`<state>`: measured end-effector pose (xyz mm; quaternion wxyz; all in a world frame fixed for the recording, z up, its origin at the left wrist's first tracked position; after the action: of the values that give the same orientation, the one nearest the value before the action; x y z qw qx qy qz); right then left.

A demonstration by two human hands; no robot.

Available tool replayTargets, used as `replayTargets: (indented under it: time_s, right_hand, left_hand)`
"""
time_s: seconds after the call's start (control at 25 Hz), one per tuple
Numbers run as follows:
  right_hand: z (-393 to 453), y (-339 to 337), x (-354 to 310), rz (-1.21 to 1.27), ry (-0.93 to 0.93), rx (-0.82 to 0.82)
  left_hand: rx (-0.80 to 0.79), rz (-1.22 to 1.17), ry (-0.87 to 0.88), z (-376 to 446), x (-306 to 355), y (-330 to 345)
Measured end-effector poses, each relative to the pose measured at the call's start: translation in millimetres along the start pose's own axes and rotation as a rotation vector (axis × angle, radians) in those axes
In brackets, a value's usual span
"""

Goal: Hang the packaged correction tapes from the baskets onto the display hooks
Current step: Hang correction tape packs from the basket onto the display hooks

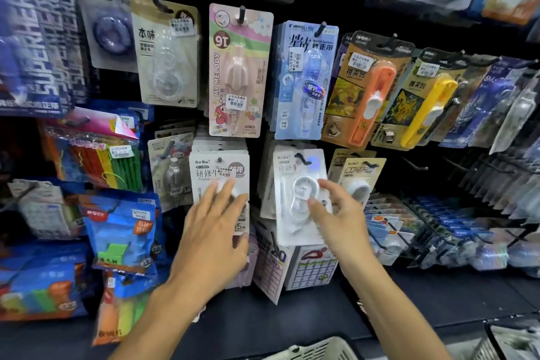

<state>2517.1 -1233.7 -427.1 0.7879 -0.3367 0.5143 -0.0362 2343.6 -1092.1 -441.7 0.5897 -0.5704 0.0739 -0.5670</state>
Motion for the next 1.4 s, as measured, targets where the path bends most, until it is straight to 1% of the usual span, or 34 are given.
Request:
replayTargets:
  time_s: [0.04,0.08,0.12,0.2,0.24,0.32,0.44,0.52,0.6,0.64,0.72,0.76,0.8,0.84,0.88,0.92,0.96,1.0,1.04,1.08,1.16,1.2,1.24,1.32,1.4]
  right_hand:
    - [5,1,-7,-0.117,-0.023,0.021]
    - [8,2,-14,-0.167,-0.047,0.044]
    - [13,4,-22,-0.127,-0.065,0.048]
    - [25,12,-35,0.045,-0.027,-0.038]
    - [34,16,-40,0.084,0.0,-0.074]
    - [54,22,-46,0.028,0.031,-0.114]
    - [70,35,-52,-0.118,0.015,-0.118]
    - [68,40,-46,-0.051,0.006,-0.132]
    - [52,39,-30,0.083,0.012,-0.131]
    - [36,36,-12,0.119,0.026,-0.092]
    - [-5,39,42,0.166,0.115,-0.045]
    - [-36,51,81,0.149,0.201,-0.094]
    - [-70,65,120,0.096,0.283,-0.188]
    - [-106,80,160,0.017,0.366,-0.321]
    - [-143,96,198,-0.098,0.437,-0.489]
    - [-179,108,232,-0.266,0.459,-0.703]
    - [-208,116,263,-0.492,0.415,-0.92]
    - [-232,121,289,-0.709,0.311,-1.121]
    - [-250,127,310,-0.879,0.184,-1.278]
    - [-263,132,323,-0.961,0.067,-1.347]
    - [-277,147,330,-1.013,-0.161,-1.377]
    - [-283,157,332,-1.008,-0.227,-1.383]
    - [-288,166,336,-1.0,-0.25,-1.386]
    - [-288,179,341,-0.991,-0.237,-1.382]
    - [-285,185,344,-1.03,-0.282,-1.421]
  left_hand:
    - [-0.013,0.008,0.005,-1,0,1]
    - [-0.019,0.014,0.009,-2,-2,1]
    - [-0.02,0.019,0.007,-1,-4,0]
    - [-0.022,0.013,0.003,-1,-6,-1]
    - [-0.026,0.011,0.005,-2,-6,0]
    - [-0.033,0.001,0.013,-3,-5,2]
    - [-0.054,-0.032,0.034,-3,-6,1]
    - [-0.041,-0.038,0.051,-5,-6,-1]
    - [0.026,-0.046,0.076,-16,-2,-4]
    - [0.106,-0.062,0.081,-25,-1,-6]
    - [0.286,-0.08,0.094,-41,-2,-4]
    - [0.295,-0.086,0.089,-51,-7,9]
    - [0.217,-0.106,0.067,-59,-16,30]
    - [0.057,-0.142,0.018,-68,-28,59]
    - [-0.159,-0.163,-0.057,-82,-42,92]
    - [-0.401,-0.146,-0.129,-104,-57,127]
    - [-0.636,-0.104,-0.188,-133,-72,158]
    - [-0.839,-0.058,-0.242,-164,-87,183]
    - [-1.0,-0.012,-0.291,-195,-102,202]
    - [-1.118,0.024,-0.342,-222,-115,217]
    - [-1.249,0.075,-0.425,-257,-134,235]
    - [-1.284,0.095,-0.446,-266,-139,241]
    - [-1.301,0.106,-0.455,-268,-141,245]
    - [-1.26,0.085,-0.451,-259,-139,253]
    - [-1.193,0.033,-0.428,-247,-131,260]
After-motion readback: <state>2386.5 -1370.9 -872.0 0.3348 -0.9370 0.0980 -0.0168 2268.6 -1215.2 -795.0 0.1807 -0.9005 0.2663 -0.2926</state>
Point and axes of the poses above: each hand's wrist, its own z-axis towards the middle knuckle, its own y-axis out of the palm, x = y × z, the point moved 6 cm from there along z, towards the middle knuckle, and after that the axes turned 13 degrees about -z, right-handed, at the moved point
